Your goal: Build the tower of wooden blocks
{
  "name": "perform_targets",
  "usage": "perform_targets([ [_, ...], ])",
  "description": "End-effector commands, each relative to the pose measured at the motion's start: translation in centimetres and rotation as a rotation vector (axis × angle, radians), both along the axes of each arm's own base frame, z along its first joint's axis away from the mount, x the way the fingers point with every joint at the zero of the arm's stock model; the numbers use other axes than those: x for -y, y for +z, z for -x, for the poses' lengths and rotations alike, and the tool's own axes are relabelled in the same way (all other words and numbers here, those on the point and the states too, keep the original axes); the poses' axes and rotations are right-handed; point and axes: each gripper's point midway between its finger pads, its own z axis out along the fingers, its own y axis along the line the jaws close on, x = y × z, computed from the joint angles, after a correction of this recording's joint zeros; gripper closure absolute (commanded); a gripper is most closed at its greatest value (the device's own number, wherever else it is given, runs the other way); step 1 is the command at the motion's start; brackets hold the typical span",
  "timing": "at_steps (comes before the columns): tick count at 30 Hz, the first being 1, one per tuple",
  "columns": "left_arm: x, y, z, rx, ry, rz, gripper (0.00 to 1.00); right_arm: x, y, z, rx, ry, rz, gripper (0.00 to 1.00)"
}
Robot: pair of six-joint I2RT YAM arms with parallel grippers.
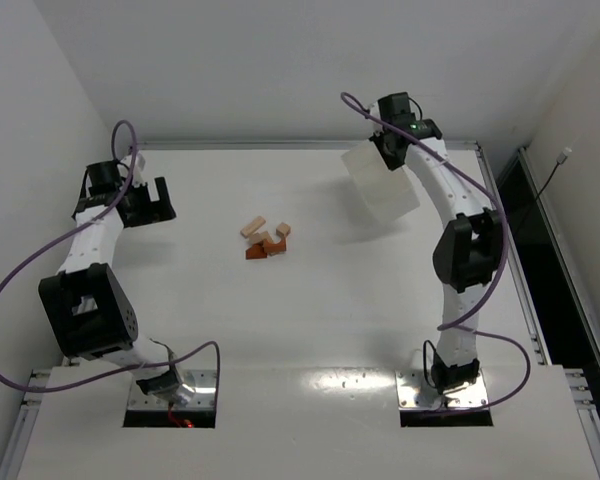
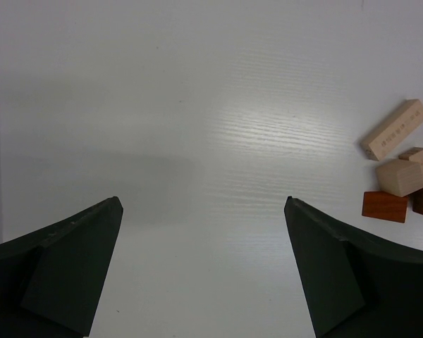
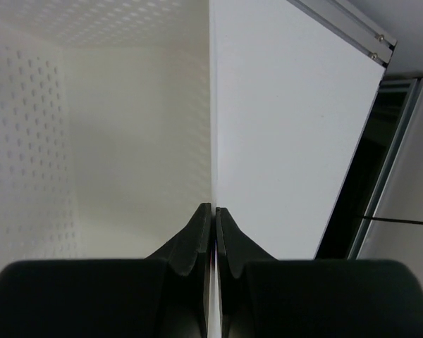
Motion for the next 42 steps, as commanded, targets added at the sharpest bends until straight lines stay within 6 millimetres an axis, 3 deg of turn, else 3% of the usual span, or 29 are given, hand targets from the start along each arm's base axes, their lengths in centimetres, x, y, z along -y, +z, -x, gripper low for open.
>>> perform_targets([
  [1,0.2,1.9,-1.5,0.044,-0.002,-0.011,0.00,1.1,2.9,-1.9,0.097,-0.010,-0.082,1.00],
  [8,1.0,1.9,-2.1,0.038,-0.001,-0.017,0.00,6.0,0.7,-2.6,0.042,-0.070,-0.136,1.00],
  [11,1.4,1.8,-2.5,0.034,0.002,-0.024,0.00,8.7,1.7,-3.0,0.091,-0.180,-0.051,1.00],
  [14,1.7,1.7,-2.8,0.030,0.004,-0.024,0.00,9.5,4.0,-3.2,0.171,-0.218,-0.001,1.00],
  [16,1.8,2.2,-3.2,0.046,0.001,-0.035,0.00,9.3,4.9,-3.4,0.212,-0.197,-0.068,1.00],
  [18,2.3,2.2,-3.5,0.045,-0.004,-0.028,0.00,9.1,4.6,-3.6,0.221,-0.188,-0.111,1.00],
  [20,2.2,1.8,-3.6,0.035,0.002,-0.032,0.00,8.9,2.7,-3.8,0.169,-0.153,-0.163,1.00],
  [22,2.5,2.1,-3.8,0.044,-0.007,-0.034,0.00,8.7,2.7,-3.8,0.154,-0.135,-0.188,1.00],
  [23,2.5,2.1,-3.8,0.044,-0.007,-0.034,0.00,9.0,1.8,-3.8,0.134,-0.130,-0.208,1.00],
  [28,2.8,2.1,-3.9,0.042,-0.002,-0.035,0.00,13.9,0.3,-4.0,0.132,-0.267,-0.237,1.00],
  [29,2.8,2.1,-3.9,0.042,-0.002,-0.035,0.00,15.6,0.1,-3.9,0.135,-0.297,-0.235,1.00],
  [33,3.1,1.8,-3.9,0.033,-0.012,-0.033,0.00,18.0,-1.1,-3.9,0.121,-0.323,-0.268,1.00],
  [42,3.7,1.2,-4.6,0.019,-0.024,-0.036,0.00,19.0,-3.3,-5.0,0.100,-0.312,-0.274,1.00],
])
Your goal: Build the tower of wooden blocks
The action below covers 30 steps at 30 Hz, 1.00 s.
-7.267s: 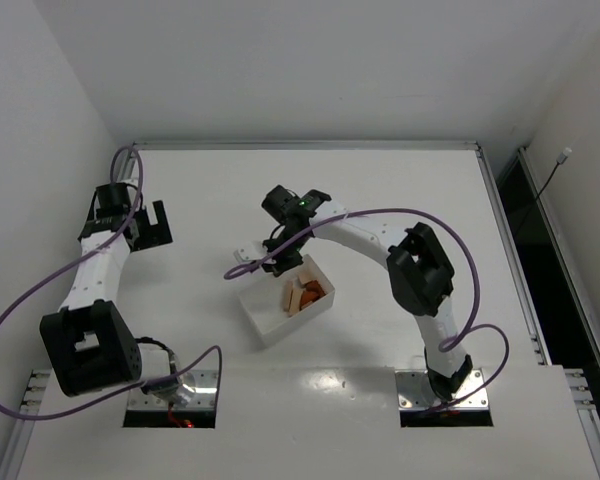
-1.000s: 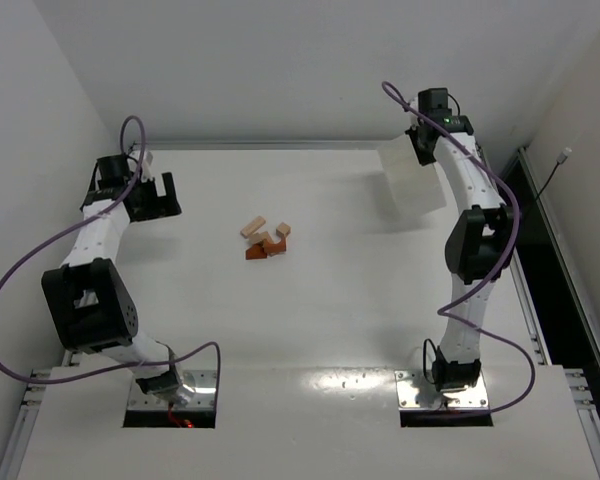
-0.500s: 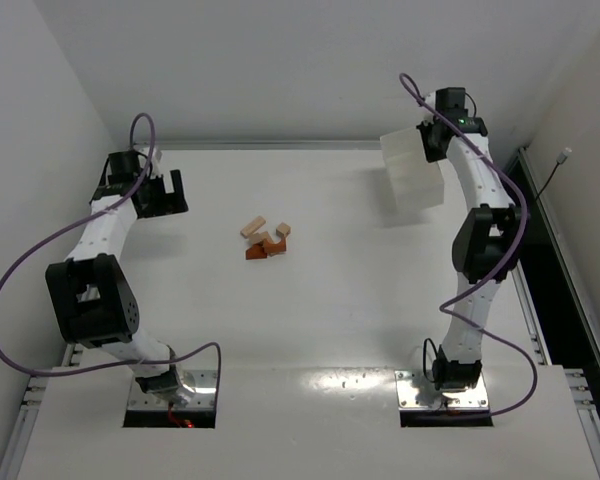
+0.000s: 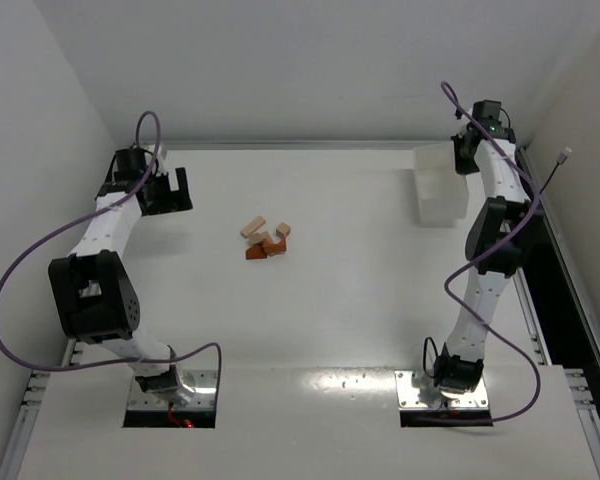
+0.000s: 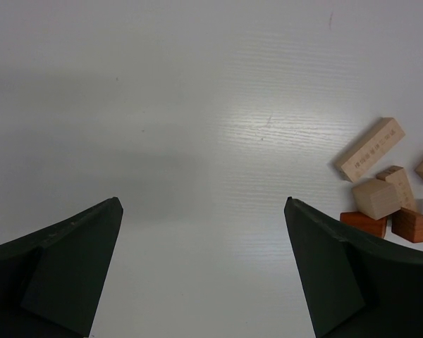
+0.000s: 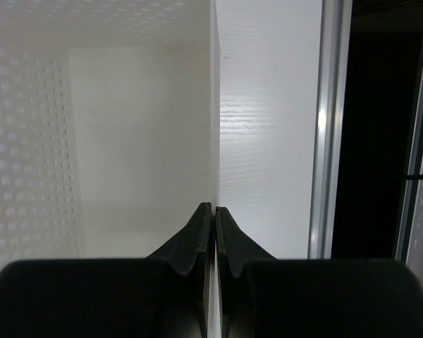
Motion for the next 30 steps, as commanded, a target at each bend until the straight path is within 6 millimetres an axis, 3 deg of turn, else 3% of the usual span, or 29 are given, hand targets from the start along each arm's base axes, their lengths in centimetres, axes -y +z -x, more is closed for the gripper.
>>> perform_targets([
  [1,0.0,1.4,-1.4,0.041,0.002,-0.005,0.00,-1.2,2.8,-3.1,0.120,0.052,-0.011,1.00],
  [2,0.0,1.2,-1.2,0.032,0.002,-0.004,0.00,-1.4,2.6,-2.9,0.111,0.059,-0.022,1.00],
  [6,0.0,1.2,-1.2,0.032,-0.005,-0.010,0.00,-1.5,2.3,-2.8,0.095,0.072,-0.026,0.67],
  [9,0.0,0.9,-1.3,0.023,-0.005,-0.009,0.00,-1.5,2.3,-2.8,0.095,0.072,-0.026,0.49],
  [13,0.0,0.9,-1.3,0.023,-0.005,-0.009,0.00,-1.4,3.2,-2.8,0.106,0.091,-0.007,0.47],
  [15,0.0,0.9,-1.3,0.023,-0.005,-0.009,0.00,-2.5,3.7,-2.2,0.105,0.134,-0.015,0.47],
  [16,0.0,0.9,-1.3,0.023,-0.005,-0.009,0.00,-2.9,5.5,-2.0,0.142,0.147,-0.019,0.47],
  [17,0.0,0.9,-1.3,0.023,-0.005,-0.009,0.00,-4.1,4.9,-1.4,0.133,0.178,-0.048,0.47],
  [22,0.1,0.2,-1.0,0.024,0.002,-0.003,0.00,-9.4,8.8,0.1,0.243,0.292,-0.040,0.47],
  [23,0.1,0.2,-0.8,0.030,0.002,-0.004,0.00,-11.4,8.2,0.9,0.226,0.330,-0.020,0.47],
  [24,0.0,-0.2,-0.6,0.020,0.008,-0.009,0.00,-12.4,10.3,1.5,0.269,0.366,0.015,0.47],
  [26,0.1,1.0,-0.7,0.062,0.009,-0.025,0.00,-14.2,11.9,1.9,0.325,0.410,0.060,0.45],
  [27,0.2,0.4,-0.4,0.049,0.009,-0.023,0.00,-16.2,11.3,2.7,0.316,0.457,0.060,0.42],
  [29,0.6,0.8,-0.4,0.064,-0.002,-0.025,0.00,-19.0,12.1,3.8,0.334,0.555,0.012,0.37],
  [30,0.6,1.0,-0.3,0.076,-0.009,-0.035,0.00,-21.8,12.3,4.4,0.333,0.653,-0.067,0.23],
])
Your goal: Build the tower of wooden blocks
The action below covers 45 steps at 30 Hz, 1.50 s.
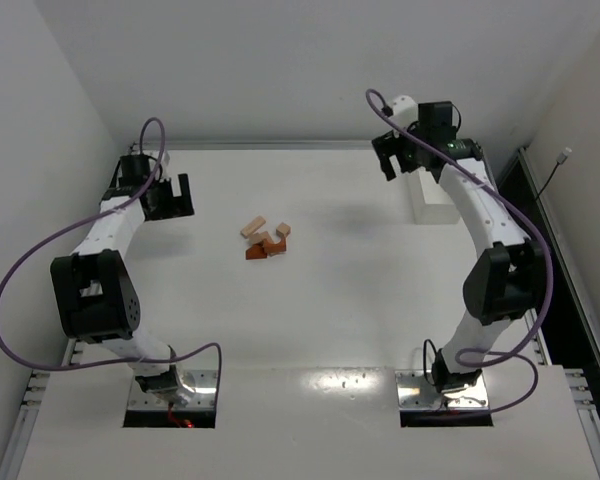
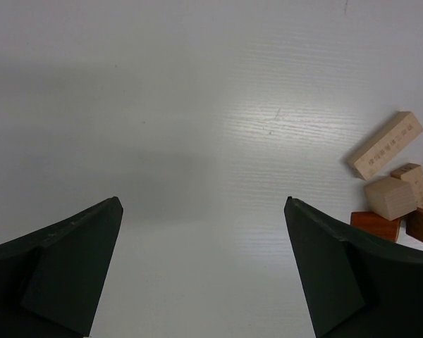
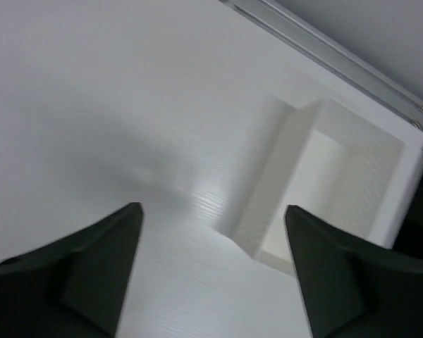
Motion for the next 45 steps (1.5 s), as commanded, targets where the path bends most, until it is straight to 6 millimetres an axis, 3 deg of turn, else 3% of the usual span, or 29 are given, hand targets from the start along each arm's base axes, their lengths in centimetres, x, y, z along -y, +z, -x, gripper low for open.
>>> perform_targets([
  [1,0.5,3.0,-0.4,0.104,-0.016,-0.026,0.00,-4.9,3.4,0.9,0.072,0.228,-0.108,0.13],
  [2,1.0,2.6,-0.2,0.095,-0.025,-0.024,0.00,-6.0,3.0,1.7,0.006,0.278,-0.151,0.08],
  [4,1.2,3.2,0.2,0.111,-0.039,-0.026,0.00,-9.3,3.1,3.0,-0.041,0.360,-0.265,0.07],
  [5,1.2,2.7,0.5,0.098,-0.039,-0.023,0.00,-10.2,2.9,3.9,-0.059,0.390,-0.280,0.11],
  [6,1.2,3.3,0.3,0.120,-0.039,-0.027,0.00,-11.3,3.0,4.3,-0.063,0.424,-0.295,0.14],
  [7,1.3,2.8,0.9,0.107,-0.039,-0.025,0.00,-13.5,2.7,5.9,-0.104,0.497,-0.335,0.17],
  [8,1.3,3.3,0.9,0.122,-0.039,-0.027,0.00,-14.5,2.5,6.6,-0.125,0.525,-0.344,0.19],
  [9,1.3,3.1,1.3,0.116,-0.039,-0.026,0.00,-15.4,1.6,7.4,-0.153,0.544,-0.344,0.19],
  [10,1.7,2.4,1.6,0.101,-0.049,-0.023,0.00,-17.1,0.6,8.9,-0.172,0.602,-0.315,0.20],
  [12,1.8,3.0,2.0,0.116,-0.049,-0.026,0.00,-18.5,0.0,9.8,-0.162,0.639,-0.255,0.26],
  [13,1.6,2.9,2.1,0.115,-0.042,-0.032,0.00,-18.7,-0.5,9.6,-0.154,0.616,-0.206,0.33],
  [15,1.7,2.7,2.5,0.104,-0.042,-0.031,0.00,-20.3,-1.1,9.6,-0.148,0.636,-0.181,0.36],
  [18,1.7,3.1,3.0,0.109,-0.057,-0.047,0.00,-21.6,-1.2,7.7,-0.107,0.601,-0.150,0.42],
  [19,1.6,3.1,3.0,0.109,-0.066,-0.055,0.00,-22.2,-0.3,6.9,-0.072,0.600,-0.144,0.46],
  [21,1.6,3.2,3.2,0.109,-0.075,-0.065,0.00,-23.6,-0.3,6.0,-0.043,0.606,-0.131,0.47],
  [22,1.6,3.0,3.4,0.098,-0.082,-0.070,0.00,-24.1,0.8,5.1,-0.012,0.608,-0.137,0.48],
  [23,1.9,3.1,3.4,0.100,-0.094,-0.058,0.00,-24.8,-0.4,4.4,-0.028,0.605,-0.122,0.48],
  [25,3.6,2.9,3.4,0.107,-0.146,-0.033,0.00,-25.0,0.2,3.2,-0.005,0.577,-0.119,0.48],
  [30,7.1,3.1,0.9,0.103,-0.221,-0.101,0.00,-22.1,-0.8,2.3,-0.010,0.476,-0.070,0.49],
  [31,9.1,2.2,0.5,0.083,-0.289,-0.113,0.00,-20.9,-0.9,2.2,-0.013,0.452,-0.063,0.49],
  [33,10.6,1.7,0.0,0.065,-0.316,-0.135,0.03,-19.8,-1.8,2.9,-0.038,0.433,-0.050,0.49],
  [34,12.0,2.0,-0.5,0.075,-0.351,-0.147,0.06,-18.1,-0.9,2.8,-0.021,0.398,-0.046,0.49],
  [35,12.9,0.8,-0.9,0.047,-0.383,-0.146,0.14,-17.7,-0.7,3.0,-0.012,0.388,-0.039,0.49],
  [36,13.7,0.4,-1.1,0.034,-0.399,-0.146,0.16,-16.6,-1.4,3.5,-0.031,0.370,-0.034,0.49],
  [38,14.6,0.1,-2.3,0.032,-0.408,-0.162,0.18,-14.9,-0.3,3.9,-0.009,0.330,-0.021,0.49],
  [40,15.5,-1.5,-3.6,-0.005,-0.423,-0.163,0.22,-12.5,-0.8,4.4,-0.023,0.289,-0.003,0.49],
  [45,16.5,-4.0,-4.4,-0.073,-0.470,-0.162,0.30,-8.3,0.0,5.3,-0.006,0.207,0.017,0.49],
])
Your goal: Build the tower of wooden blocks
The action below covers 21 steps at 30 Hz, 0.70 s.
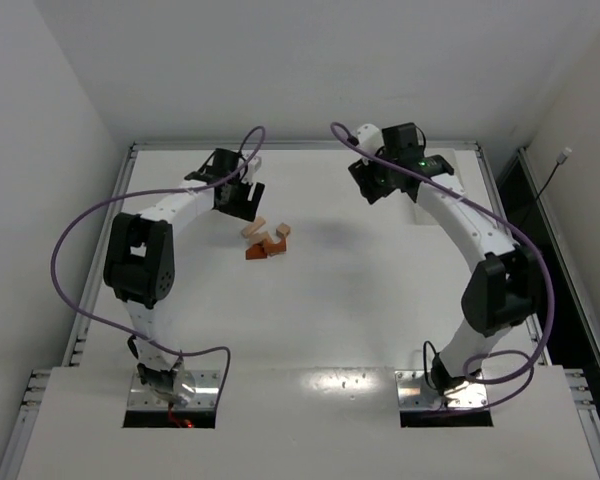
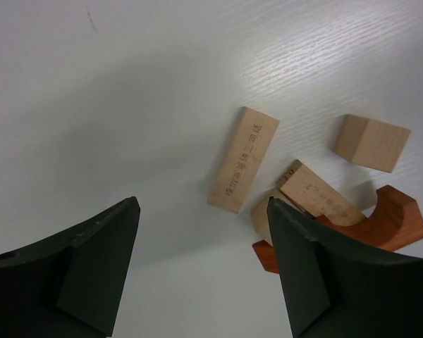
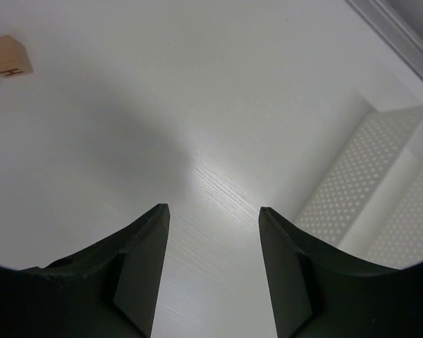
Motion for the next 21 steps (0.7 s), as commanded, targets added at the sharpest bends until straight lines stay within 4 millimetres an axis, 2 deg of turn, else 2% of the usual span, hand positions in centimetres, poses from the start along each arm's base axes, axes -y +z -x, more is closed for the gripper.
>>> perform_targets([
  [1,0.2,0.0,-0.8,-0.003,-0.027,-0.028,0.30,2.2,2.9,-0.1,0.087,-0.051,-0.004,0.49],
  [2,0.1,-0.7,-0.8,-0.016,-0.038,-0.038,0.30,2.8,2.3,0.2,0.069,-0.062,0.002,0.49],
  [6,0.9,-1.2,-0.3,-0.030,-0.083,-0.050,0.30,4.5,2.7,-0.1,0.079,-0.100,0.001,0.49],
  [16,2.9,-2.6,0.4,-0.058,-0.140,-0.058,0.31,4.7,2.3,0.0,0.069,-0.089,-0.002,0.49],
  [21,2.8,-3.5,0.1,-0.068,-0.127,-0.064,0.34,4.7,2.3,0.0,0.069,-0.089,-0.002,0.49],
])
